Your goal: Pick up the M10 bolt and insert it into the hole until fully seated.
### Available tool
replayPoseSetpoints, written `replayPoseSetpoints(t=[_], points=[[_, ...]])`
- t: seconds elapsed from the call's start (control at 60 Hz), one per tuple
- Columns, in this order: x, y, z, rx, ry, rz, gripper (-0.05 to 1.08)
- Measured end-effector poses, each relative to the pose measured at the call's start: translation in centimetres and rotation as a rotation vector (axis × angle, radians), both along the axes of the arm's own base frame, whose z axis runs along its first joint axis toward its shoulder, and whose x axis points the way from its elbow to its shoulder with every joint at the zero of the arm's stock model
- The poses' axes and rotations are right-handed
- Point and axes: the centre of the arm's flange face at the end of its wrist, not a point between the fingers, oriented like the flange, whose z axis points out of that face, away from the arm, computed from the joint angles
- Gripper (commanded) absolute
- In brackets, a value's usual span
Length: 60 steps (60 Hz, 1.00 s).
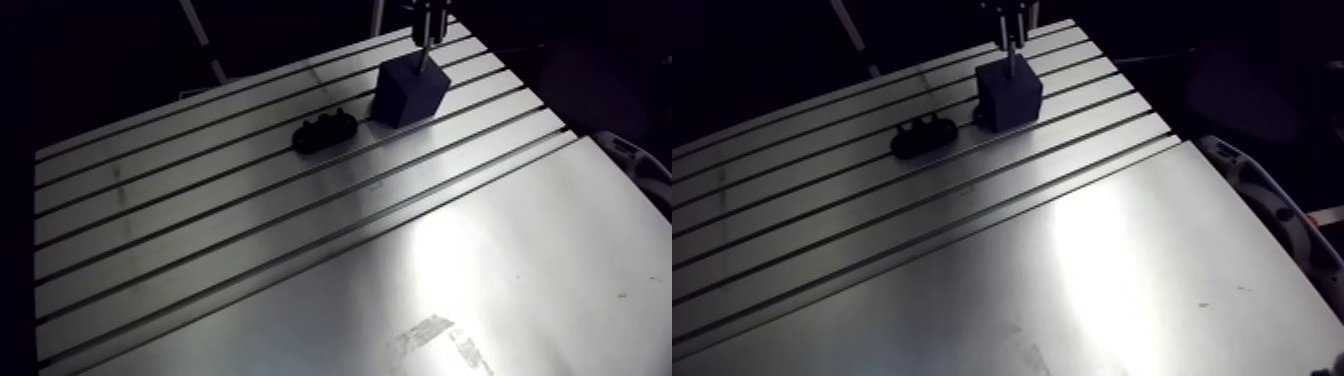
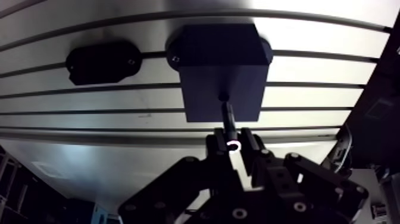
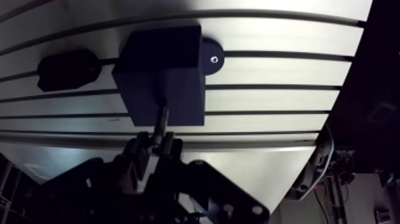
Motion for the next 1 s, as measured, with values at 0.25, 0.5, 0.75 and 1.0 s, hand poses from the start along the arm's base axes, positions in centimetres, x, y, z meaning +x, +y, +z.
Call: replayPoseSetpoints(t=[0.25, 0.5, 0.75, 1.0], points=[[0.00, 0.05, -0.01, 0.001, 0.001, -0.001, 1.08], [-0.04, 0.07, -0.01, 0.001, 0.005, 0.000, 1.08], [-0.06, 0.07, -0.01, 0.001, 0.007, 0.000, 1.08], [-0.05, 0.06, -0.01, 0.001, 0.006, 0.000, 1.08]])
